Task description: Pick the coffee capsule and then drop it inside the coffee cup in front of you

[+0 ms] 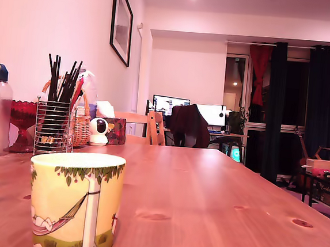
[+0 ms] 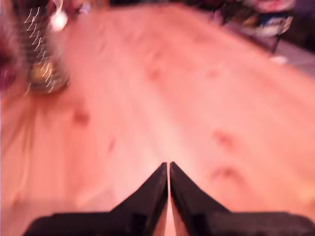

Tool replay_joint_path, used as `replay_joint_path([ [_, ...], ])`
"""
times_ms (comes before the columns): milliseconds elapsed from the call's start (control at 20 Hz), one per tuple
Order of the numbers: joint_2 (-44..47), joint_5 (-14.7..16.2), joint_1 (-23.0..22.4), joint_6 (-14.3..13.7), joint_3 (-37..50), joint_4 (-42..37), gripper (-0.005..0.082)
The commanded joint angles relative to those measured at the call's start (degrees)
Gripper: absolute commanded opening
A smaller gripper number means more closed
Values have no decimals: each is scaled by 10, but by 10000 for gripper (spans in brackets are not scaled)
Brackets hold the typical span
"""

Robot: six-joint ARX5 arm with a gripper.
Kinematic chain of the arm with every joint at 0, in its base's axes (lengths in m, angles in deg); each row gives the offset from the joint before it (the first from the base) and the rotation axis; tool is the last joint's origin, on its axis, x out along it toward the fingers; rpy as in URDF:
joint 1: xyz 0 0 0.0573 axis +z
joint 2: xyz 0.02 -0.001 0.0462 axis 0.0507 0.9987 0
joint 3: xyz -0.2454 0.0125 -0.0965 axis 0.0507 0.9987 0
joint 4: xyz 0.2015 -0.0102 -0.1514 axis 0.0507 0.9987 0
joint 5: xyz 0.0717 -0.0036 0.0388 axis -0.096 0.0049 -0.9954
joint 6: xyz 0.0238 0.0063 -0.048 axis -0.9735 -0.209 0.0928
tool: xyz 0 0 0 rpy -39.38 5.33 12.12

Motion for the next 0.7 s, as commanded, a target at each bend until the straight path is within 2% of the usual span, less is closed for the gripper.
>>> replay_joint_path([
  [0, -3, 5, 13, -4, 18, -7, -21],
  [200, -41, 5, 38, 9, 30, 2, -21],
  [650, -203, -15, 47, 45, 48, 129, -21],
])
